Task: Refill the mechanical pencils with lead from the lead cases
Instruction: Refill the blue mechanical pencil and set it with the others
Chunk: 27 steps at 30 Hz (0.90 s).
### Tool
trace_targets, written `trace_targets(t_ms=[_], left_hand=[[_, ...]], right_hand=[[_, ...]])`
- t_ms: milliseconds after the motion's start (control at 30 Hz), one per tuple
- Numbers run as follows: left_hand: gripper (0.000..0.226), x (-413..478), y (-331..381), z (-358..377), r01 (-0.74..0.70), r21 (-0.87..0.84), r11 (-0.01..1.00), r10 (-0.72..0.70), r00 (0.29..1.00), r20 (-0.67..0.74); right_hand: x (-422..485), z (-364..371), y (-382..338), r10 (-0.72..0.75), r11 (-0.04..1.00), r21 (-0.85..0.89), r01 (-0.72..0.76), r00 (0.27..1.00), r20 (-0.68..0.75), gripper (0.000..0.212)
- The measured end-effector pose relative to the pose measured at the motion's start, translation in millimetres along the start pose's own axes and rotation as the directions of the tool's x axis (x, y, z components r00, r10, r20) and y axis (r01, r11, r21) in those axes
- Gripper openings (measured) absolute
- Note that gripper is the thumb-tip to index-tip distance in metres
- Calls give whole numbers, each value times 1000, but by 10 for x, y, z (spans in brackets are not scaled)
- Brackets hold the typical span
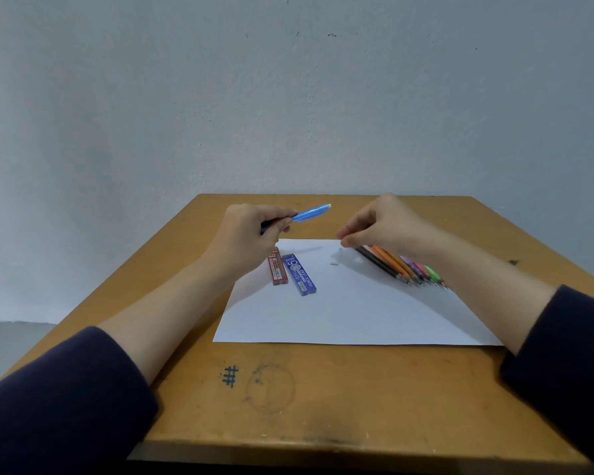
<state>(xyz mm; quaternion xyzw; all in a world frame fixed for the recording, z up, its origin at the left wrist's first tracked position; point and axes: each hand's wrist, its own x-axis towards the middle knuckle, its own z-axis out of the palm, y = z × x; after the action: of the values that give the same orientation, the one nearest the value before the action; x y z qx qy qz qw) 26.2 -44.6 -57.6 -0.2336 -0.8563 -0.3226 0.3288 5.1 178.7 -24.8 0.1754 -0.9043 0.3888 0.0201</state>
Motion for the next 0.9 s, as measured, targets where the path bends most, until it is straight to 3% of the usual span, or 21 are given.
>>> trace_targets(t_ms=[233, 533, 733, 900], left_hand=[[23, 0, -9, 6, 13, 0, 1000, -13, 1000, 10], [21, -48, -7, 90, 37, -9, 999, -38, 999, -19], [16, -82, -2, 131, 72, -70, 995, -76, 995, -64], [11, -117, 0, 187, 73, -97, 993, -79, 995, -64]], right_hand=[[-20, 208, 45, -11, 944, -329, 25, 999, 47, 9], [-24, 305, 40, -88, 925, -373, 70, 996, -32, 11], [23, 222, 93, -15, 995, -102, -5, 980, -196, 9], [69, 177, 129, 22, 942, 330, 61, 971, -240, 9]])
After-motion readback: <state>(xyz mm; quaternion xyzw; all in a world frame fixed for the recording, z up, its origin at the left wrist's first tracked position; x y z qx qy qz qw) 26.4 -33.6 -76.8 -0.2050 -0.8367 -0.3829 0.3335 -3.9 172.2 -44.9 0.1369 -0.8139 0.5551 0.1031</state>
